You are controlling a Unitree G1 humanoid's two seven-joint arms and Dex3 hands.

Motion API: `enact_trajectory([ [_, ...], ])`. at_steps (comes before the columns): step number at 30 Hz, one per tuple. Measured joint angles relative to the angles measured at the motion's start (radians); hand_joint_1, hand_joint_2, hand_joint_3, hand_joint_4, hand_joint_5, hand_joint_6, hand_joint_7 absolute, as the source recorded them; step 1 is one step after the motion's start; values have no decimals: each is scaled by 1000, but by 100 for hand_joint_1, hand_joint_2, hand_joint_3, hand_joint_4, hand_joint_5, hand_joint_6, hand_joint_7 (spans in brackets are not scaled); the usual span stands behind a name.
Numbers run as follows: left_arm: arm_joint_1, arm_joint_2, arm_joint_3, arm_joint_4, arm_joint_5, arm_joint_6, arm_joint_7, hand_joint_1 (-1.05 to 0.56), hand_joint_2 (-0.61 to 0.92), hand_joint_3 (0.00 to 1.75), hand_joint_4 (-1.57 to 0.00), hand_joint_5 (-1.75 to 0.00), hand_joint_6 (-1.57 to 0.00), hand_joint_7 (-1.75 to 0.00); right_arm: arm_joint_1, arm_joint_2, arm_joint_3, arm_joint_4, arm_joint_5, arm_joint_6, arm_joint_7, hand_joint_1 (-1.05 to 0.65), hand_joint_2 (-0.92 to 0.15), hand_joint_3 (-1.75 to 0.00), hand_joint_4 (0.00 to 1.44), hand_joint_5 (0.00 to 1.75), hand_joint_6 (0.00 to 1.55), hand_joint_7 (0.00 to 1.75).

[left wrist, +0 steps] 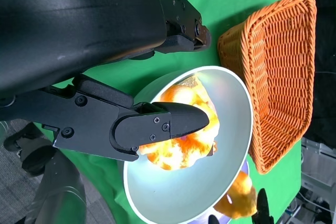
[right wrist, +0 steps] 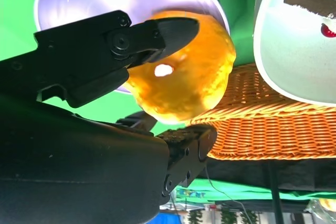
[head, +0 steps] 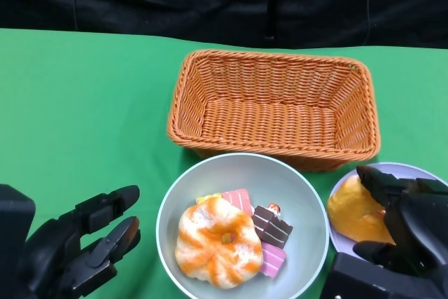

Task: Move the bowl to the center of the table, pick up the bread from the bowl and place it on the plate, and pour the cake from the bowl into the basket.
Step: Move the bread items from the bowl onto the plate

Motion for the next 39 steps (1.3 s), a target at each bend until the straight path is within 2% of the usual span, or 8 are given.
enact_trajectory([
  [6,0,0,4,-10,-11,11,0,-60,92,48,-17,-31,-28,-1,6,44,21,-54,-44,47,24,-79,-92,-28,8,25,10,1],
  [9,-2,0,3,-11,-11,13,0,-61,92,48,-16,-32,-28,-1,20,67,20,-74,-35,34,-44,-74,-92,-27,1,42,10,1],
  [13,-6,1,2,-11,-10,13,1,-62,92,47,-16,-33,-27,0,54,69,21,-143,39,-84,-175,-67,-92,-27,0,64,14,3],
  [18,-6,1,2,-12,-10,13,1,-62,92,47,-15,-33,-27,0,70,68,27,-225,195,-207,-185,-58,-92,-17,0,72,19,5],
  [23,-6,1,1,-13,-10,13,2,-62,92,47,-15,-34,-27,0,50,56,54,-245,367,-318,-129,-54,-92,-10,6,81,23,8],
  [26,-6,1,-3,-14,-9,15,9,-62,92,47,-14,-34,-27,0,35,43,63,-243,387,-334,-93,-54,-92,-10,8,83,23,8],
  [30,-7,1,-9,-14,-8,16,10,-62,92,47,-12,-33,-24,0,3,42,95,-195,399,-344,-75,-51,-92,-2,20,80,32,10],
  [39,-5,-6,-9,-19,-9,21,25,-63,92,46,-14,-37,-25,-1,-94,49,190,-21,400,-358,-36,-56,-92,-3,10,71,28,6],
])
